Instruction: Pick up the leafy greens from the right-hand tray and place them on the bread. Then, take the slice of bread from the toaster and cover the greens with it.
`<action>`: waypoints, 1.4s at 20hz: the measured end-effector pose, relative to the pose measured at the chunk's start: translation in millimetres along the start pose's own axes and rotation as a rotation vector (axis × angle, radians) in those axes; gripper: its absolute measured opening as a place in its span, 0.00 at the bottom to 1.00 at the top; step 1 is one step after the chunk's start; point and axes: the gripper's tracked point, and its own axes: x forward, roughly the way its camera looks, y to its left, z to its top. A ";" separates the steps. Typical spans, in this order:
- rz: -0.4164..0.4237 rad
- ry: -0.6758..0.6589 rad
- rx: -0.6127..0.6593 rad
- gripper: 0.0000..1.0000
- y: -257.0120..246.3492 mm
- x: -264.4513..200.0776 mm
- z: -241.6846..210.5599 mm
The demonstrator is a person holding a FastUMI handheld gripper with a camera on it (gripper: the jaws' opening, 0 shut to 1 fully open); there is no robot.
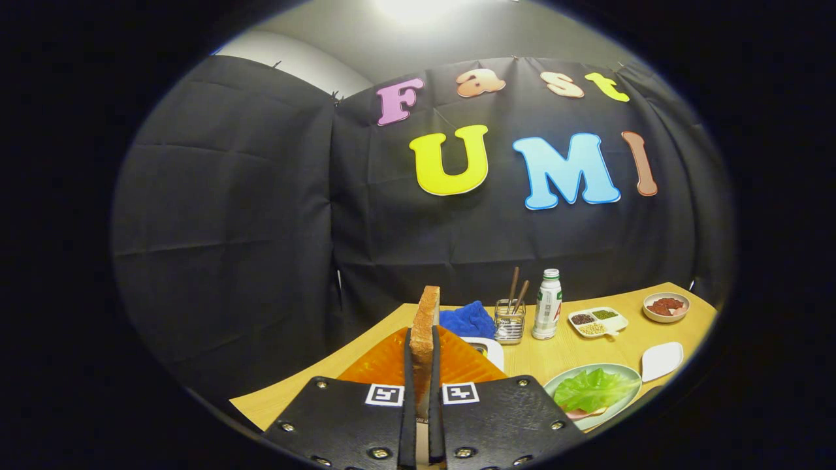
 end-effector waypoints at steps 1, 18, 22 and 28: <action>0.000 -0.015 0.005 0.07 -0.3 -2.1 7.0; -0.190 0.000 -0.033 0.07 -163.9 -42.1 -5.1; -0.222 0.004 -0.056 0.07 -197.4 -52.2 -18.7; -0.251 0.046 -0.074 0.07 -220.0 -58.4 -42.4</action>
